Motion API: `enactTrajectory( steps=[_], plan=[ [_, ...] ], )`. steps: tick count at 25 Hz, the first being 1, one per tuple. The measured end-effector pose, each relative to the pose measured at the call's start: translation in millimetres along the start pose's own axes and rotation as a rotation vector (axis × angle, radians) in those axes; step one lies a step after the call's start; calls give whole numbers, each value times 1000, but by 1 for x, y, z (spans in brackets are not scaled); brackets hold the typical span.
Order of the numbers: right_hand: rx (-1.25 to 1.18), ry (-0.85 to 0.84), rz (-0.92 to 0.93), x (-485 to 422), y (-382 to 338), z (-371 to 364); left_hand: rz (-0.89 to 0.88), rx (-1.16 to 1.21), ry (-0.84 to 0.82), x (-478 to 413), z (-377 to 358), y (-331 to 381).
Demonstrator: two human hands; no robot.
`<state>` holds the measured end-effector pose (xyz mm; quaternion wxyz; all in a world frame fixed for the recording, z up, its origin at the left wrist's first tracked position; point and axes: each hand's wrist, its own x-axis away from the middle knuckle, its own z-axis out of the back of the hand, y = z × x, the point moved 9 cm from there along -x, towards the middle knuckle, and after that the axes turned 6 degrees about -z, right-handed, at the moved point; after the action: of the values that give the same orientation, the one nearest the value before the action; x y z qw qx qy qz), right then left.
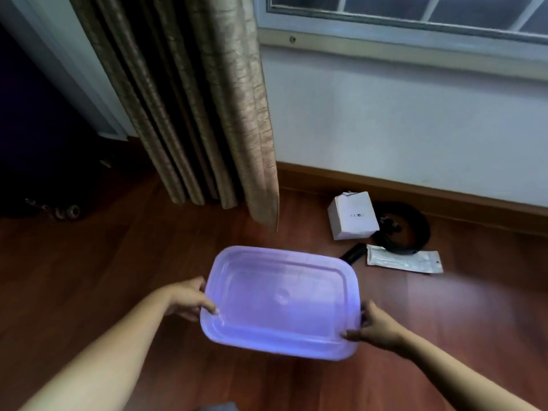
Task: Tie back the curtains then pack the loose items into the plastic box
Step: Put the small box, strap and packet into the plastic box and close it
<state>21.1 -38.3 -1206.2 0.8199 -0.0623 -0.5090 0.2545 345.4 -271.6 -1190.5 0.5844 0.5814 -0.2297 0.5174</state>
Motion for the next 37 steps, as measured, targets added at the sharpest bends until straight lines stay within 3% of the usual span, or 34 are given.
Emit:
enactTrajectory(
  steps=[11, 16, 18, 20, 22, 27, 31, 37],
  plan=[
    [-323, 214, -143, 58, 146, 50, -216, -233, -249, -30, -124, 101],
    [-340, 264, -51, 62, 162, 50, -136, -393, -226, -28, -143, 103],
    [-343, 256, -11, 59, 158, 51, -112, -451, -155, -29, -137, 105],
    [-387, 252, 4, 56, 157, 49, -209, -635, 114, -36, -117, 125],
    [-441, 243, 29, 56, 152, 47, -305, -660, 344, -33, -106, 150],
    [-415, 264, 77, 60, 145, 47, -254, -656, 369, -31, -104, 161],
    [-335, 275, 89, 55, 143, 42, -337, -638, 463, -30, -101, 157],
    [-496, 243, 76, 52, 148, 39, -406, -485, 536, -29, -103, 168]
  ],
)
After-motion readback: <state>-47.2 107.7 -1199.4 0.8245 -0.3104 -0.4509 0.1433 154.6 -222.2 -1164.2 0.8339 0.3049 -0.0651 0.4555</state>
